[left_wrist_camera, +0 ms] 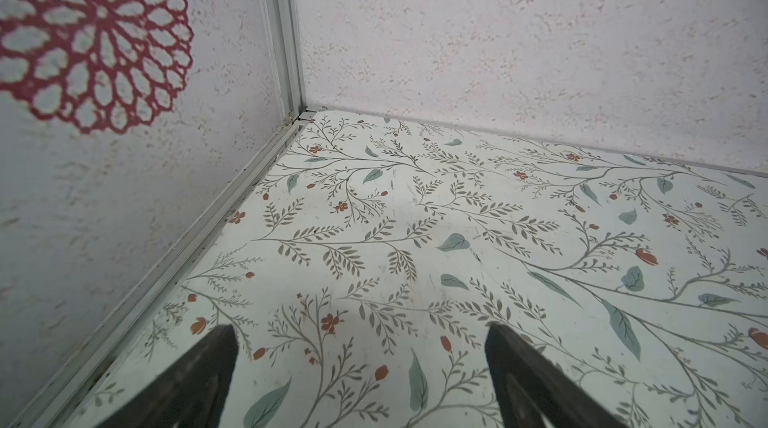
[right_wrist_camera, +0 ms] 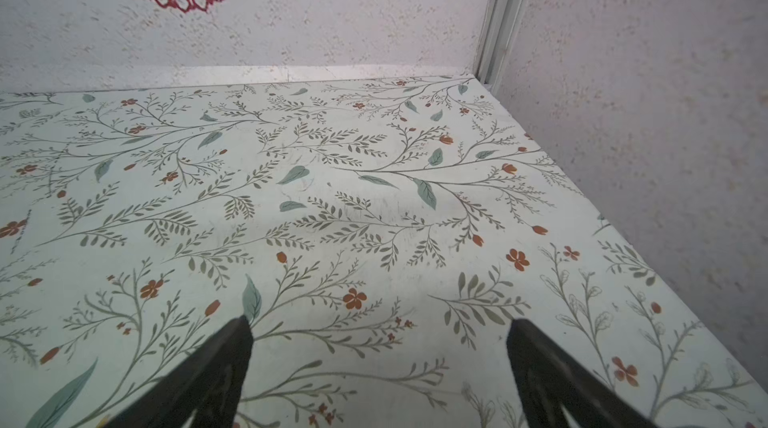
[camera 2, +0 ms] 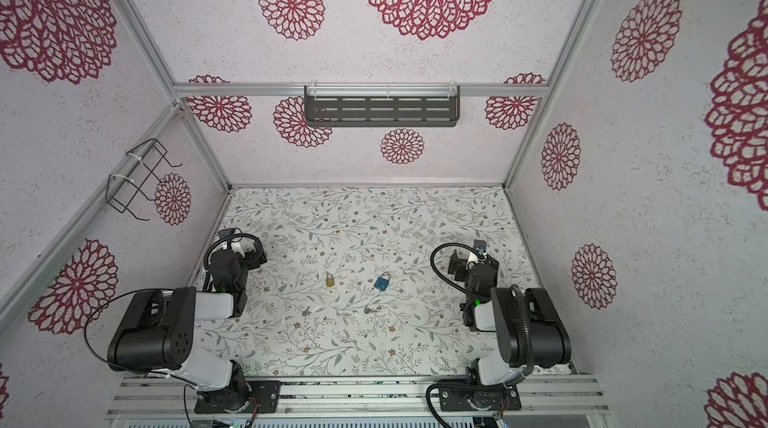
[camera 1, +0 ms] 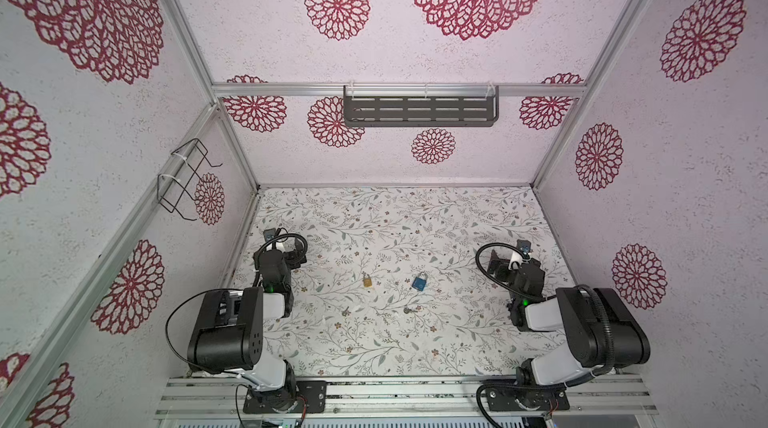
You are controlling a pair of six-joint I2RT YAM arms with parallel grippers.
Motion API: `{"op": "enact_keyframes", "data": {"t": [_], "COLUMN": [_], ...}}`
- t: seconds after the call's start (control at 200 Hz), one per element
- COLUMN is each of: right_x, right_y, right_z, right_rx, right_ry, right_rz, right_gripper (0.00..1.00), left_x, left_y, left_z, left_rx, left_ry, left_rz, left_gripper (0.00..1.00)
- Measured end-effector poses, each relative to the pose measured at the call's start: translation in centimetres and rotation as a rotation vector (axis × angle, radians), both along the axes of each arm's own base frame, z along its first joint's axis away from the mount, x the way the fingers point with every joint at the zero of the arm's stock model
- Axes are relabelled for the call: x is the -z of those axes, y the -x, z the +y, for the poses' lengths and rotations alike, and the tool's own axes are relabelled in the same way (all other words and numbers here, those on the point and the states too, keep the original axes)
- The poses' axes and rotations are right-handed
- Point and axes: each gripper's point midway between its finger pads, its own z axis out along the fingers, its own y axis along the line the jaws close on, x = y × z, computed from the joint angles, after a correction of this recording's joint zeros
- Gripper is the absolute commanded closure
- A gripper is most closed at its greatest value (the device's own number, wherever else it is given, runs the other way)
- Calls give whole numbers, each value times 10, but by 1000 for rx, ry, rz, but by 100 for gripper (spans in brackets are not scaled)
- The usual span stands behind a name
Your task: Unlock with the key
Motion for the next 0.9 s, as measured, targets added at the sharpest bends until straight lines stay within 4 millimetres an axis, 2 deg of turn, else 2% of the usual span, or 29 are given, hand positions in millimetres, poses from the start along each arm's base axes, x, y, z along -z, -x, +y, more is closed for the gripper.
{"op": "enact_keyframes", "data": {"t": [0.901], "right_x": [0], "right_y": [0], "right_z": [0], "right_rx": [-1], "right_ry": [4], "right_rz": [-1], "right_gripper": [1], "left_x": [1], "left_y": [-1], "left_z": [-2], "left_rx": [13], "left_ry": [3], "left_rz": [2], "left_gripper": [3]}}
